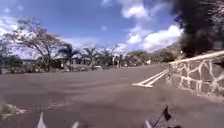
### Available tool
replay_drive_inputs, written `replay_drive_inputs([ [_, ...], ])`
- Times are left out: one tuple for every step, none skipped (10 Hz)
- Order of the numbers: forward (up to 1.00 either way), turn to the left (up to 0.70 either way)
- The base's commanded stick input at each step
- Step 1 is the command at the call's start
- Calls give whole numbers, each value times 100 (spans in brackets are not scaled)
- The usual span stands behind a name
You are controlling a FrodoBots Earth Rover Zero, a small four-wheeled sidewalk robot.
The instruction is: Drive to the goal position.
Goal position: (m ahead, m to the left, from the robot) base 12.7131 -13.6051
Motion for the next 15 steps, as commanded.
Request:
replay_drive_inputs([
  [70,0],
  [70,0],
  [70,0],
  [70,0],
  [70,0],
  [70,0],
  [70,0],
  [70,-4],
  [70,-9],
  [70,-35],
  [70,-35],
  [70,-35],
  [70,-35],
  [70,-35],
  [70,-35],
])
